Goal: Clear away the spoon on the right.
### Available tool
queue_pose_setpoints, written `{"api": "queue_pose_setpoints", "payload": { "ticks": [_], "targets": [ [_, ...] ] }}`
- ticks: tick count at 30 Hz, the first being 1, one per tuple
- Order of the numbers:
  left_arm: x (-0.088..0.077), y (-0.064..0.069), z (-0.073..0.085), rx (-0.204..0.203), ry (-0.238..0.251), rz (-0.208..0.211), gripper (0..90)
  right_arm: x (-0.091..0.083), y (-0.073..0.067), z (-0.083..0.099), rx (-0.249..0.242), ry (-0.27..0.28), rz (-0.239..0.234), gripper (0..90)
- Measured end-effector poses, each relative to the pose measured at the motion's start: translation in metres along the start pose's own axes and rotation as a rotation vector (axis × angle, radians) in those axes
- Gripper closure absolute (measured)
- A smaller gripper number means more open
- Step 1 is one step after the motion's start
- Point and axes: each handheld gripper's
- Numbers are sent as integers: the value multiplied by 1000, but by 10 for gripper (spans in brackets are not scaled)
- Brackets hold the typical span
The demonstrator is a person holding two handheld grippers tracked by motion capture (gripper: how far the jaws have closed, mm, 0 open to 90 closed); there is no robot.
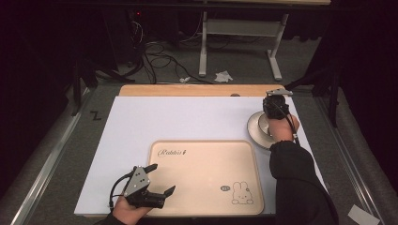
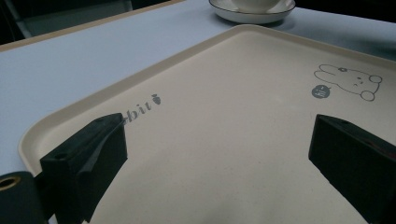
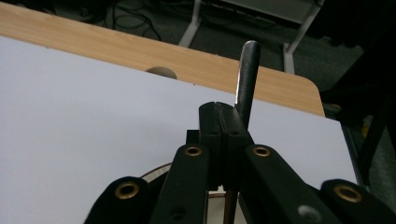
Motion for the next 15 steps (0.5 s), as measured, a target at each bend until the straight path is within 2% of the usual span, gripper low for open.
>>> {"api": "queue_pose_setpoints", "payload": {
  "ticks": [3, 4, 5, 6, 7, 8, 9, 13, 15],
  "targets": [
    [0, 0, 0, -4, 4, 7, 51, 20, 6, -8, 20, -35, 15, 900],
    [0, 0, 0, -4, 4, 8, 51, 34, 10, -13, 23, -52, 20, 900],
    [0, -1, 0, -4, 3, 10, 51, 34, 10, -13, 23, -52, 20, 900],
    [0, -2, -1, -3, 3, 11, 51, 40, 12, -16, 23, -62, 26, 900],
    [-1, -2, -1, -6, 3, 13, 52, 53, 14, -20, 23, -95, 27, 900],
    [-1, -3, 0, -10, 3, 16, 52, 53, 14, -20, 23, -95, 27, 900],
    [-1, -4, 0, -12, 3, 19, 51, 64, 17, -22, 9, -124, 34, 900],
    [-2, -5, 0, -15, 3, 21, 51, 75, 19, -25, 19, -164, 37, 900],
    [-3, -6, 1, -19, 6, 19, 51, 82, 21, -26, 7, -192, 39, 900]
  ]
}}
Point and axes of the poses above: each handheld gripper's, and its own axes: x roughly forward along the jaws, z roughly out of its underside, y roughly to its right, and after that the axes turned 15 degrees about -x, right-handed
